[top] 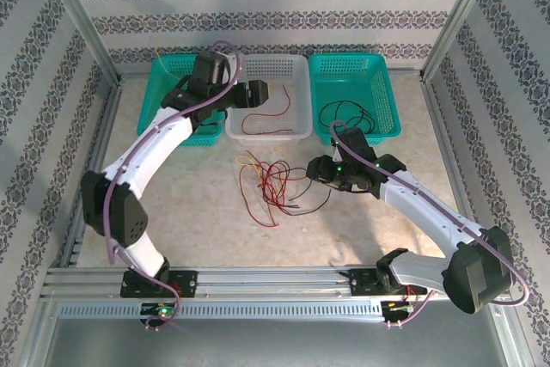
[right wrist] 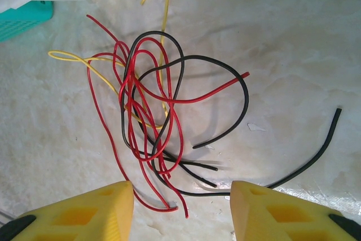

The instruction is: Untangle the cables

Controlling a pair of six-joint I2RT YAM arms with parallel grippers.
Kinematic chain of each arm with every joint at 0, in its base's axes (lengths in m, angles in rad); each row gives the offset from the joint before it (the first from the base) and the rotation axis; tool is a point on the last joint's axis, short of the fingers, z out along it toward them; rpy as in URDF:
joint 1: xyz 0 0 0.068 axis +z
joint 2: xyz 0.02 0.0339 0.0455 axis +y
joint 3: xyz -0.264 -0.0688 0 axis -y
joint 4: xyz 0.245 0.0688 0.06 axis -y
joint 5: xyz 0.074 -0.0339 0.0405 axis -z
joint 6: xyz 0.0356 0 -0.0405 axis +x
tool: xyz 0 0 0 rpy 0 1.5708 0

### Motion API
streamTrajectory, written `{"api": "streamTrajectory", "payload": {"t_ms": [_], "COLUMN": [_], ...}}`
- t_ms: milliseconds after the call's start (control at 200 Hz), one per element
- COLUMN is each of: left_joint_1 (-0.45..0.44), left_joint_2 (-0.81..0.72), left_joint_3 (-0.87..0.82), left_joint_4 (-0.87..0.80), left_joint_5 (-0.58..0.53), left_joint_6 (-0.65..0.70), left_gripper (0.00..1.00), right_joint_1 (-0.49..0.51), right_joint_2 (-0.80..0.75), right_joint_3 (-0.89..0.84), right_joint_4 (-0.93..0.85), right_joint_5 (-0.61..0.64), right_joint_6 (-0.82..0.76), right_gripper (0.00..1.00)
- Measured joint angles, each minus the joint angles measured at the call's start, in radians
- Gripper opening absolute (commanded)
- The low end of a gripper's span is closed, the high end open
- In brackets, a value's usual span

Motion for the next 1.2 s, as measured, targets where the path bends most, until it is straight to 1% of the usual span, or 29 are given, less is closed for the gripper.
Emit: {"api": "streamTrajectory", "payload": {"t_ms": [145, 255, 375, 465, 560, 675, 809, 919, 1204], "left_joint_1": [0.000, 0.000, 0.000, -0.001, -0.006, -0.018, -0.048, -0.069, -0.103], "left_joint_2": [-0.177, -0.285, -0.355, -0.396, -0.436, -0.459, -0.459, -0.456, -0.425], "left_joint_3": [-0.181, -0.327, -0.473, -0.569, -0.647, -0.699, -0.716, -0.716, -0.710], "left_joint_4": [0.028, 0.044, 0.045, 0.045, 0.045, 0.045, 0.046, 0.055, 0.060], "left_joint_5": [0.001, 0.014, 0.031, 0.035, 0.037, 0.042, 0.041, 0.042, 0.041], "left_joint_6": [-0.020, -0.044, -0.071, -0.096, -0.127, -0.158, -0.184, -0.197, -0.202], "left_gripper": [0.64, 0.59, 0.56, 0.56, 0.54, 0.52, 0.51, 0.50, 0.49], "right_joint_1": [0.000, 0.000, 0.000, 0.000, -0.013, -0.042, -0.077, -0.081, -0.147], "right_joint_2": [0.026, 0.052, 0.105, 0.174, 0.239, 0.270, 0.270, 0.273, 0.345], "right_joint_3": [0.002, 0.002, 0.003, 0.012, 0.025, 0.032, 0.032, 0.033, 0.034], "right_joint_4": [0.007, 0.023, 0.047, 0.066, 0.078, 0.088, 0.109, 0.125, 0.171], "right_joint_5": [0.002, 0.004, 0.008, 0.007, 0.008, 0.016, 0.015, 0.014, 0.011], "right_joint_6": [0.000, -0.004, -0.025, -0.045, -0.067, -0.080, -0.081, -0.082, -0.067], "right_gripper": [0.49, 0.49, 0.51, 0.51, 0.50, 0.46, 0.46, 0.40, 0.41]}}
